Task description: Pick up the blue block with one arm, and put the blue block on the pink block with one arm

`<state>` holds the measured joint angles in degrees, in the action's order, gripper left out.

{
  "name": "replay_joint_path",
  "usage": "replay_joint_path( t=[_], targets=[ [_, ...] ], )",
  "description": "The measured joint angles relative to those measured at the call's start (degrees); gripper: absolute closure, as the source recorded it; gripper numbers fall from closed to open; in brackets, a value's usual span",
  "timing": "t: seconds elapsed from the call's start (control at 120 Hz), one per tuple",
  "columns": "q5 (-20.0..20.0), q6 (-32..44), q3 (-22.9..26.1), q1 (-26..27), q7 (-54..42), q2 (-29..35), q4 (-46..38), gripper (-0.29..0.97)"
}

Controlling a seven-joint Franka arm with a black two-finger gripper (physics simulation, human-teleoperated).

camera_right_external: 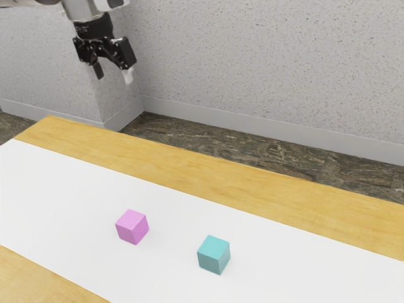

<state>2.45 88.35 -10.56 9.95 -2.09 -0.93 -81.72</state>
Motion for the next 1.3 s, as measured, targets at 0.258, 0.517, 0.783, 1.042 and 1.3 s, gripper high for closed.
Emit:
replay_joint_path(
  t=[0.258, 0.517, 0.783, 1.042, 1.3],
  targets=[
    [1.1, -0.8, -0.9, -3.1, -2.8, -0.1, 0.7, 0.0],
    [0.8, -4.5, 1.1, -11.1, -4.4, 1.4, 11.5, 0.0],
    [0.4, -4.2, 6.4, -22.4, -4.9, 0.2, 6.2, 0.0],
    [0.4, 3.1, 10.2, -23.4, -4.6, -1.3, -2.8, 0.0],
    [0.4, 8.4, 12.1, -0.8, -3.2, -5.6, -3.6, 0.0]
  ],
)
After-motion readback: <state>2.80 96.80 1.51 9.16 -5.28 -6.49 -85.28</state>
